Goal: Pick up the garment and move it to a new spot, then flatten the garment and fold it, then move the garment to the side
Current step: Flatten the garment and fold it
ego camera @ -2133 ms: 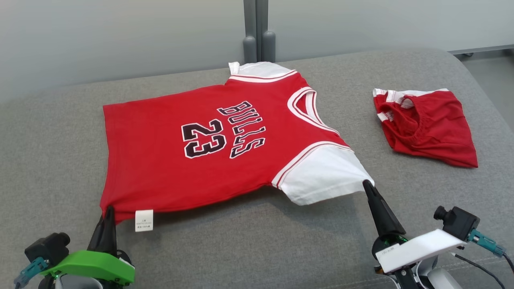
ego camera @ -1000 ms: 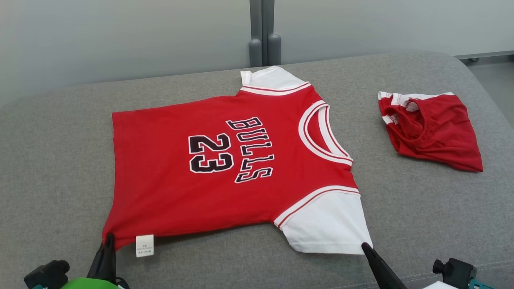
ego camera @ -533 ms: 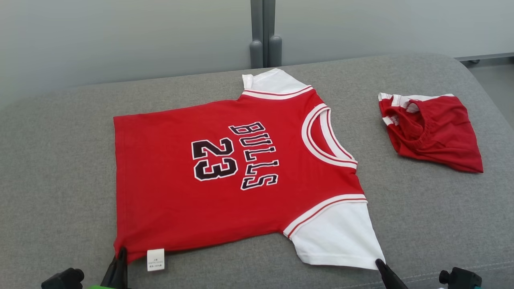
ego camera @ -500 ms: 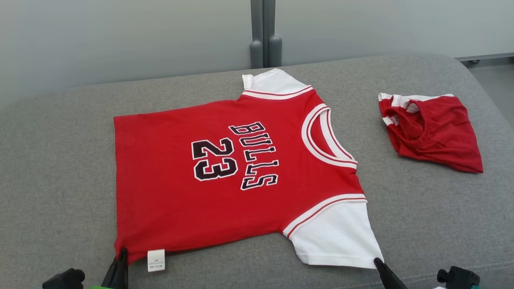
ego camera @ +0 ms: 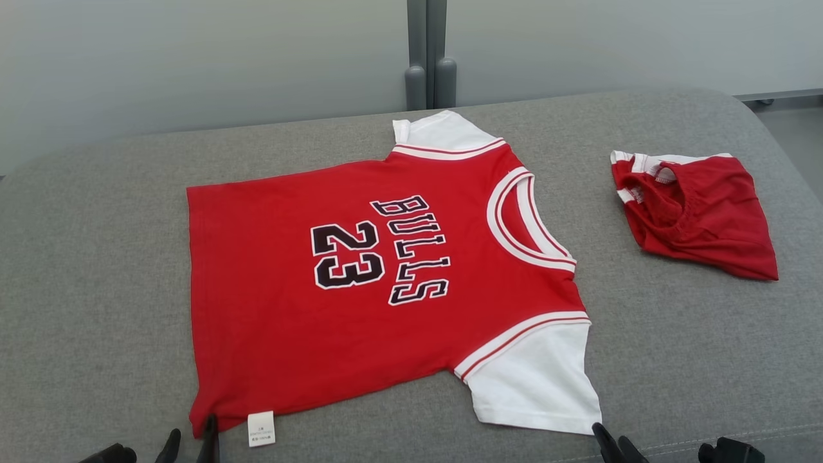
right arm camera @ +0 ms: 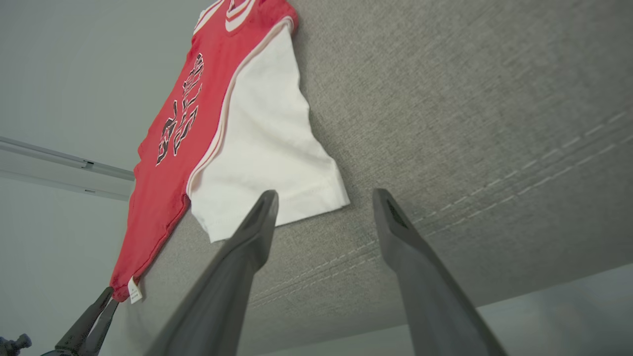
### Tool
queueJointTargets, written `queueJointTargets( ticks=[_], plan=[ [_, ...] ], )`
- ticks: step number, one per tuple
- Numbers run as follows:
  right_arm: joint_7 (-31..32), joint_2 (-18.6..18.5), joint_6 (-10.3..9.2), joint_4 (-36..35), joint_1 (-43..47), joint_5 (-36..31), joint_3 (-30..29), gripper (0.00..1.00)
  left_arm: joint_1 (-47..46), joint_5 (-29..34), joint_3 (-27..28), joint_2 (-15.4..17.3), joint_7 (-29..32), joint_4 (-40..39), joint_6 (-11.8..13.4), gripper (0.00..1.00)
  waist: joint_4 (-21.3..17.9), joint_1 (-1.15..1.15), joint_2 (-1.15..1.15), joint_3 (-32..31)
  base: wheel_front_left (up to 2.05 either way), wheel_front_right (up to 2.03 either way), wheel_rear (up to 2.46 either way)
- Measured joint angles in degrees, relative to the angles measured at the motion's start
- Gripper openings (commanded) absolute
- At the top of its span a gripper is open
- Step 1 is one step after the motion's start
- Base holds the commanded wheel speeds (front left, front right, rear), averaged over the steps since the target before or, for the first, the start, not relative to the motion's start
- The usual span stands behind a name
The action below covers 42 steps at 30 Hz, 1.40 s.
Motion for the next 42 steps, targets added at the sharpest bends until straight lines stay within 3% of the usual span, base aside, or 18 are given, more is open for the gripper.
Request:
queueJointTargets(
  ticks=[9, 18, 25, 33, 42],
  plan=[
    [-0.8, -3.5, 0.00, 2.1, 0.0, -2.1, -1.1, 1.00, -0.1, 0.1, 1.4, 0.3, -0.7, -2.4, 0.0, 1.00, 0.1, 0.00, 0.00, -0.6, 0.00, 0.00, 0.00],
    [-3.1, -7.1, -0.66, -1.1, -6.8, -11.7, -3.1, 1.00, -1.7, 4.8, 0.6, 0.2, -1.7, -8.6, 0.0, 1.00, -0.5, 0.00, 0.00, -2.1, 0.00, 0.00, 0.00],
    [-3.5, -7.1, -2.72, -5.2, -9.9, -16.8, -4.7, 1.00, -2.3, 8.2, -0.9, -0.6, -1.7, -13.5, 0.5, 1.00, -0.4, 0.00, 0.00, -3.4, 0.00, 0.00, 0.00],
    [-3.5, -7.2, -6.41, -11.0, -14.2, -25.6, -6.4, 1.00, -2.0, 11.0, 1.5, -1.9, -1.9, -19.2, 3.3, 1.00, 0.0, 0.00, 0.00, -3.9, 0.00, 0.00, 0.00],
    [-3.5, -3.7, -8.98, -12.6, -13.2, -29.3, -5.2, 1.00, 1.8, 13.9, 2.2, -2.4, -1.9, -22.7, 5.1, 1.00, 0.7, 0.00, 0.00, -4.2, 0.00, 0.00, 0.00]
  ],
)
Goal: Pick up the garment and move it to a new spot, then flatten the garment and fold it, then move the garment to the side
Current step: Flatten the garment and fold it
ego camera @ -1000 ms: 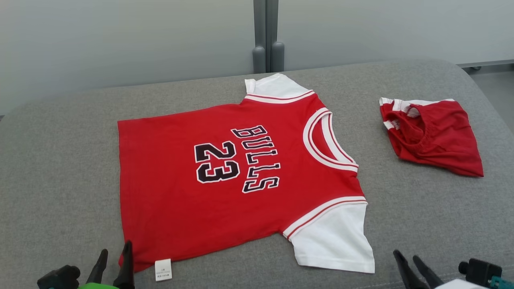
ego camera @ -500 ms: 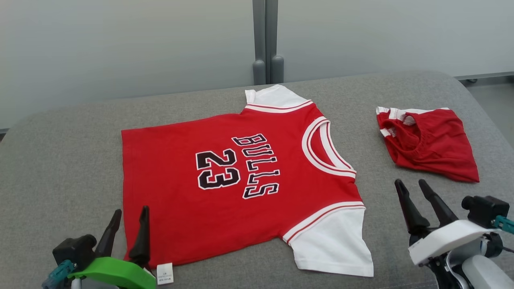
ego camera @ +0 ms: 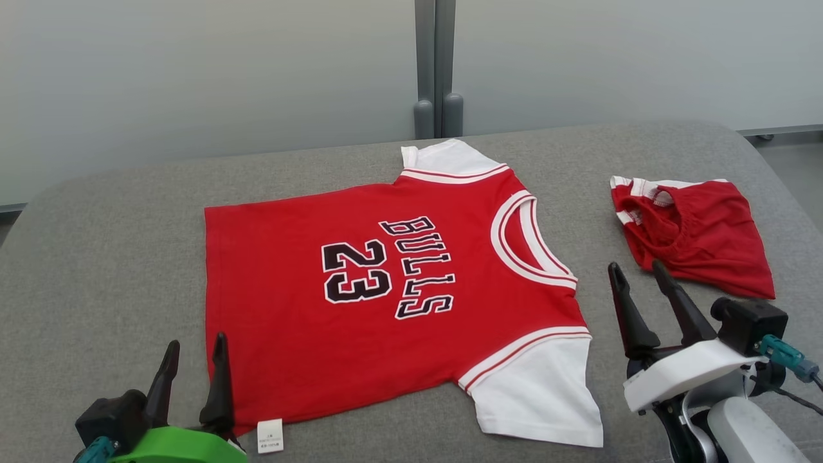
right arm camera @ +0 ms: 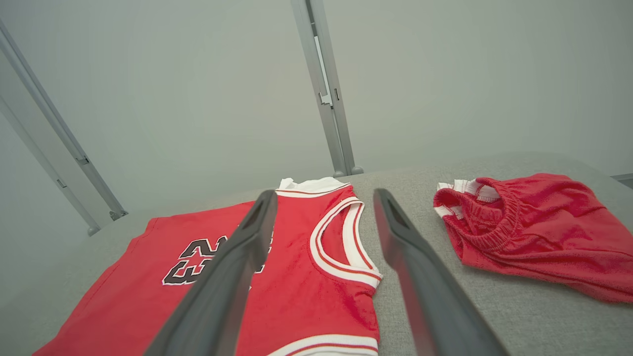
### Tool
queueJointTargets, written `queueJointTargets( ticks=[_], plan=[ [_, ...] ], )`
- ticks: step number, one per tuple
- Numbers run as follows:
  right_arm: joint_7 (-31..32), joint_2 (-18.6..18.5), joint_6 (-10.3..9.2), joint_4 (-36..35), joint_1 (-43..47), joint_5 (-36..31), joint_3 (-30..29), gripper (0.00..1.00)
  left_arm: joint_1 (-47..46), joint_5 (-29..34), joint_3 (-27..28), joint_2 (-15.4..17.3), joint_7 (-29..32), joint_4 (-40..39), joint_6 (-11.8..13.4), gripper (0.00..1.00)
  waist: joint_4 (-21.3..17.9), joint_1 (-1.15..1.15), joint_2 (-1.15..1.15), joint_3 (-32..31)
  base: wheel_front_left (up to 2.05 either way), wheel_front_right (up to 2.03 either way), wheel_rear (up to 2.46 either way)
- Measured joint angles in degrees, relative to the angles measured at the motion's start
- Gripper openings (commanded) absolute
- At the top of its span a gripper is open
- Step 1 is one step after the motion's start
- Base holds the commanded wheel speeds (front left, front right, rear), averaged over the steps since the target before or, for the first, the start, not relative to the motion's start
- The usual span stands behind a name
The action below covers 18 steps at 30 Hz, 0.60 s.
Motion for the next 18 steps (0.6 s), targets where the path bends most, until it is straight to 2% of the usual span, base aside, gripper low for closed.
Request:
queueJointTargets(
  ticks=[7, 18],
  plan=[
    [0.0, 2.3, -1.71, 0.0, 3.1, -1.8, -0.7, 1.00, 3.0, 1.2, 0.6, -0.3, 0.0, -2.7, 1.5, 1.00, 0.4, 0.00, 0.00, -0.1, 0.00, 0.00, 0.00],
    [0.0, 3.8, -1.71, -0.4, 4.3, -3.1, -1.3, 1.00, 5.5, 2.8, 0.6, -0.9, 0.0, -4.5, 2.2, 1.00, 0.4, 0.00, 0.00, 0.1, 0.00, 0.00, 0.00]
  ],
)
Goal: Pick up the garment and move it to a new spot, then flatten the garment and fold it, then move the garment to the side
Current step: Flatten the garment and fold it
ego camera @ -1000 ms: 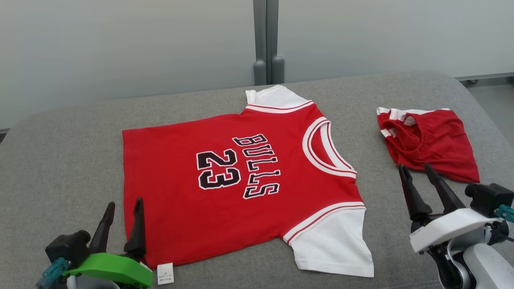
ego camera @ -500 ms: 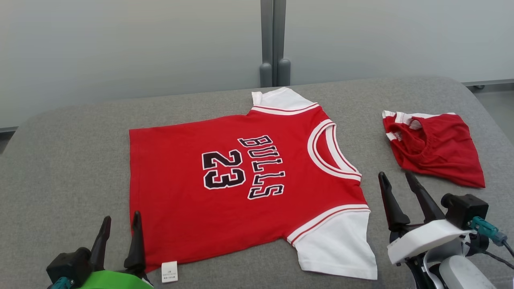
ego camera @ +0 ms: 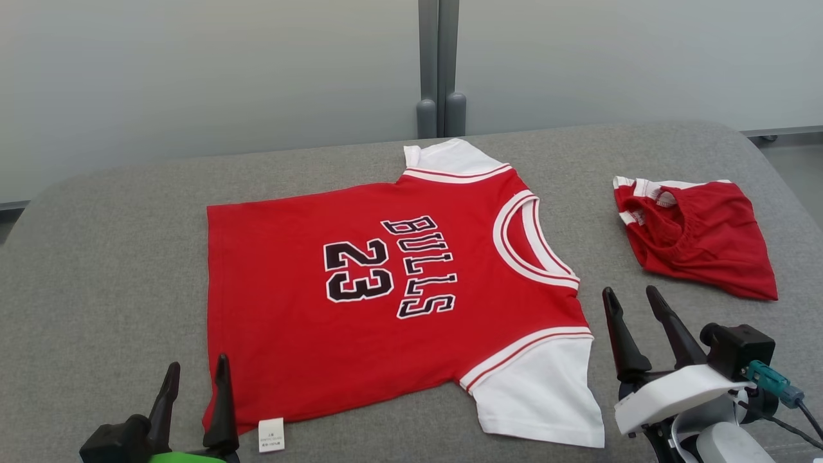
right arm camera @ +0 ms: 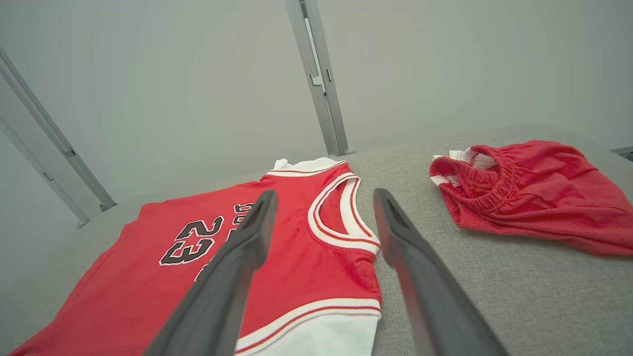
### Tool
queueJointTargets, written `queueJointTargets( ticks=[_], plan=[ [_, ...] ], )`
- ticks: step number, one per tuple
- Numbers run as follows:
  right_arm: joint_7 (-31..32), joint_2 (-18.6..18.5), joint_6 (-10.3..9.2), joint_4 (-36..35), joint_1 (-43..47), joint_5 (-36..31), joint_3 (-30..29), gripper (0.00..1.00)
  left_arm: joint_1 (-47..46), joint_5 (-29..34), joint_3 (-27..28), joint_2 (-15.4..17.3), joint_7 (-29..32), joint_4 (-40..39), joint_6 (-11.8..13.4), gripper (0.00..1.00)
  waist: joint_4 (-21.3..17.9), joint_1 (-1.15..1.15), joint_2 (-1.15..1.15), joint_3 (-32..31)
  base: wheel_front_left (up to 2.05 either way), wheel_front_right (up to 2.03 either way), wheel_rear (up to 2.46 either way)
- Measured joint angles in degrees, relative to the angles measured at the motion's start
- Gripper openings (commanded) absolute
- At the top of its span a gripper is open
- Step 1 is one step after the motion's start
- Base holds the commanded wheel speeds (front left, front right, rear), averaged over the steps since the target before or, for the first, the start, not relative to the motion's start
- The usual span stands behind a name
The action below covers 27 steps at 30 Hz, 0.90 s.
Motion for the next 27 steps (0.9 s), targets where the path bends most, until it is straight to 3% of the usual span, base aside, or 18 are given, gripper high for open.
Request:
queueJointTargets(
  ticks=[22, 27],
  plan=[
    [0.0, 1.1, 0.07, -0.5, 0.9, -2.4, -1.6, 1.00, 1.7, 0.2, -0.2, -0.3, 0.0, -1.6, 0.1, 1.00, -0.2, 0.00, 0.00, 0.6, 0.00, 0.00, 0.00],
    [-0.1, 1.4, 1.32, 3.1, 3.0, -1.9, -0.5, 1.00, 3.9, -2.3, -0.4, -0.4, 0.0, 2.2, 0.3, 1.00, -0.3, 0.00, 0.00, 1.1, 0.00, 0.00, 0.00]
  ],
)
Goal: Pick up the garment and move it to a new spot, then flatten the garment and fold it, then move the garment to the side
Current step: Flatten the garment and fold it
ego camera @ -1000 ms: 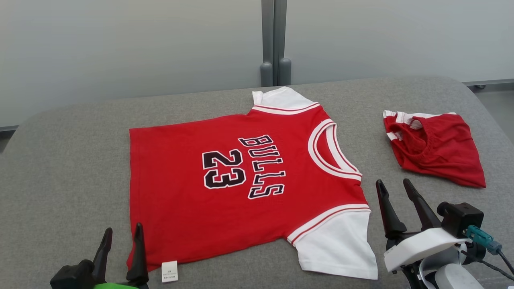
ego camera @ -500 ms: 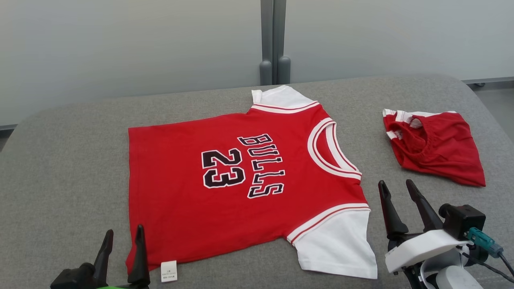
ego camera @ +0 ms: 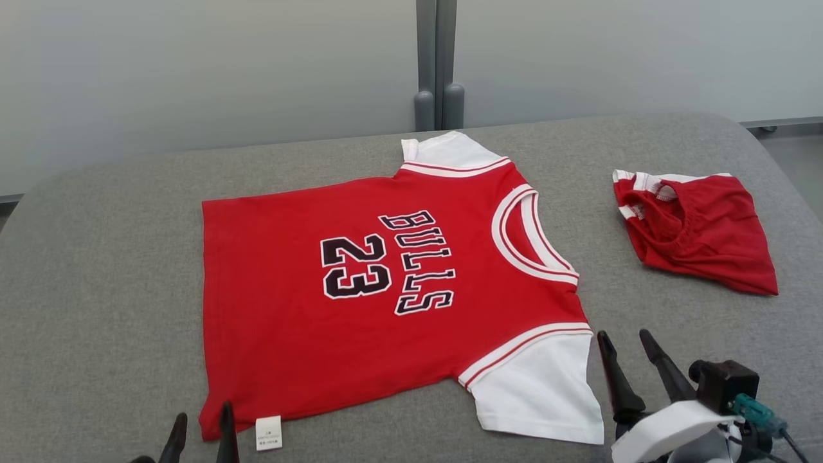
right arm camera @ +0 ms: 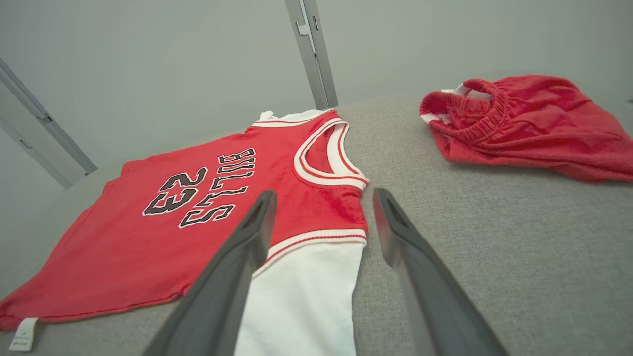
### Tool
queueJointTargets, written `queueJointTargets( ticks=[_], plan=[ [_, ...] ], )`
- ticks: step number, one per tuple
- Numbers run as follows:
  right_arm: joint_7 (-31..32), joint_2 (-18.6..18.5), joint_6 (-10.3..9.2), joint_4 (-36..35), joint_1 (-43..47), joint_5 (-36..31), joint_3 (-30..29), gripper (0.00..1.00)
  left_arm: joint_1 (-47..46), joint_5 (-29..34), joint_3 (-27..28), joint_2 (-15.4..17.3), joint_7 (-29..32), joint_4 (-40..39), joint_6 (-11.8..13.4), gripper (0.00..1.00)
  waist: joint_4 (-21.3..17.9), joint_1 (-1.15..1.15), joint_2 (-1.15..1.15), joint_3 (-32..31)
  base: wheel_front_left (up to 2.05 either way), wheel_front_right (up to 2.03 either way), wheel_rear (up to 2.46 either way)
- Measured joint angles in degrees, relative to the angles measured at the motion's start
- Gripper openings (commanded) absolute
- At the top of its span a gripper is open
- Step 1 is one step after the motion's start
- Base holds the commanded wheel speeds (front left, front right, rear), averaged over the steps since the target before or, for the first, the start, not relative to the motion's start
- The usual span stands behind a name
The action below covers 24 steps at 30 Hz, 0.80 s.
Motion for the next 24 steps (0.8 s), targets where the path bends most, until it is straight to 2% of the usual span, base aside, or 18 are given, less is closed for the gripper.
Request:
queueJointTargets(
  ticks=[6, 17, 24],
  plan=[
    [0.2, 1.0, 1.13, 3.7, 2.4, 3.2, 0.4, 1.00, 0.9, -4.7, -0.1, 0.0, 1.9, 3.7, 0.1, 1.00, -0.1, 0.00, 0.00, 1.2, 0.00, 0.00, 0.00],
    [0.3, 2.2, 2.93, 7.3, 2.4, 4.7, 0.3, 1.00, -1.3, -22.5, -0.3, -0.1, 5.9, 7.9, 0.0, 1.00, -0.8, 0.00, 0.00, 4.3, 0.00, 0.00, 0.00],
    [0.3, 2.2, 3.88, 8.5, 0.3, 4.7, 0.1, 1.00, -5.6, -28.7, 0.1, -0.1, 6.4, 9.2, 0.0, 1.00, -1.6, 0.00, 0.00, 6.3, 0.00, 0.00, 0.00]
  ],
)
